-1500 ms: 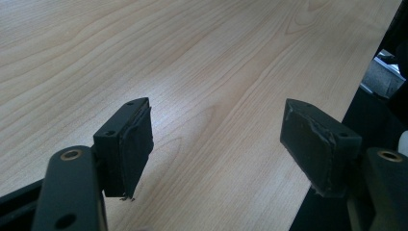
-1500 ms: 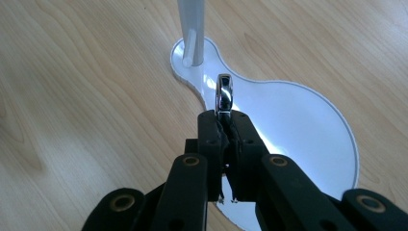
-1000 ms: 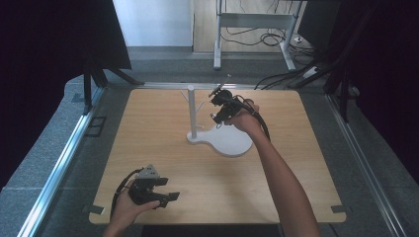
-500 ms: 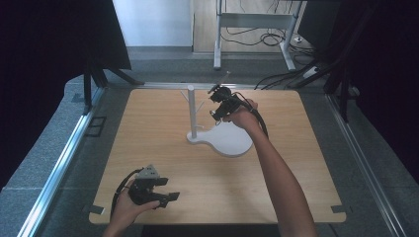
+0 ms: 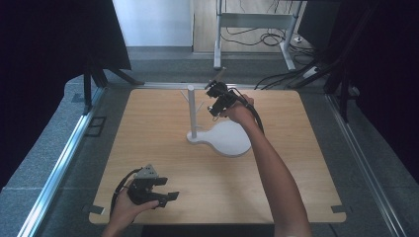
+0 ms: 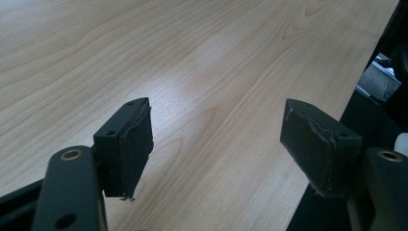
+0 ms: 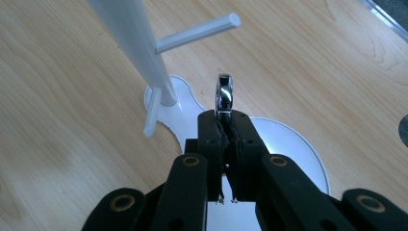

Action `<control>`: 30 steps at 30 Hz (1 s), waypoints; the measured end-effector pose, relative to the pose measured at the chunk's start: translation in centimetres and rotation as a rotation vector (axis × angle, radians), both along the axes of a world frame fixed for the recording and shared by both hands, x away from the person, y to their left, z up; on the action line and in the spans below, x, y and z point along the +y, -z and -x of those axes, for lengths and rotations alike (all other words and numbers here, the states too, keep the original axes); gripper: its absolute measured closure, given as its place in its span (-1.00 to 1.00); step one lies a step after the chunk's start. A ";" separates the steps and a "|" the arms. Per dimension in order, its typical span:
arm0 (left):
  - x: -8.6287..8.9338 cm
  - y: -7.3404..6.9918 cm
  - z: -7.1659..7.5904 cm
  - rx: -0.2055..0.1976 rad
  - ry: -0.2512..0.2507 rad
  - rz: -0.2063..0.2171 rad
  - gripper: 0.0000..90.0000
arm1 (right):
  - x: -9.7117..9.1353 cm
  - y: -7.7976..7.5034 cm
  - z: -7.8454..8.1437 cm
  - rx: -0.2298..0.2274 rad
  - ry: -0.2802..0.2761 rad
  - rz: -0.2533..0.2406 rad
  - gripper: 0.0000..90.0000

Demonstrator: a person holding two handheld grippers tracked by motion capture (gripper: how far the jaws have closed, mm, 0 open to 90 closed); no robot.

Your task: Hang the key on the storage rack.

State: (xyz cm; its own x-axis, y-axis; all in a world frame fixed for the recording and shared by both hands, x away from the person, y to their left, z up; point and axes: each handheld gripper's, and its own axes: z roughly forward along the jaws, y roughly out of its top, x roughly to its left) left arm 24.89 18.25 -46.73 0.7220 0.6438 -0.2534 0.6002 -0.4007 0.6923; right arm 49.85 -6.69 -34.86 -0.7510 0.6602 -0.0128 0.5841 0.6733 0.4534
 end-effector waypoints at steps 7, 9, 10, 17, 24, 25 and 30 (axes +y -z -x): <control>0.0 0.0 0.0 0.004 -0.002 0.003 -0.39 | 0.3 -0.1 -0.9 0.002 0.015 -0.004 0.89; 0.0 0.0 0.0 0.004 0.001 0.002 -0.39 | 0.3 -0.1 -1.1 -0.002 0.019 -0.005 0.89; 0.0 0.0 0.0 0.004 0.001 0.003 -0.39 | 0.3 0.0 -1.2 -0.001 0.021 -0.006 0.89; -0.1 0.0 0.0 0.004 0.005 0.002 -0.39 | 0.3 0.1 -1.7 -0.002 0.035 -0.003 0.89; 0.0 0.0 0.0 0.004 0.001 0.006 -0.39 | 0.8 -0.1 -2.1 -0.004 0.031 -0.001 0.89; 0.0 0.0 0.0 0.004 0.002 0.007 -0.39 | 0.9 -0.1 -2.2 -0.004 0.031 -0.003 0.89; 0.1 0.0 0.0 0.005 0.001 0.007 -0.39 | 1.3 -0.5 -2.5 -0.012 0.034 -0.003 0.89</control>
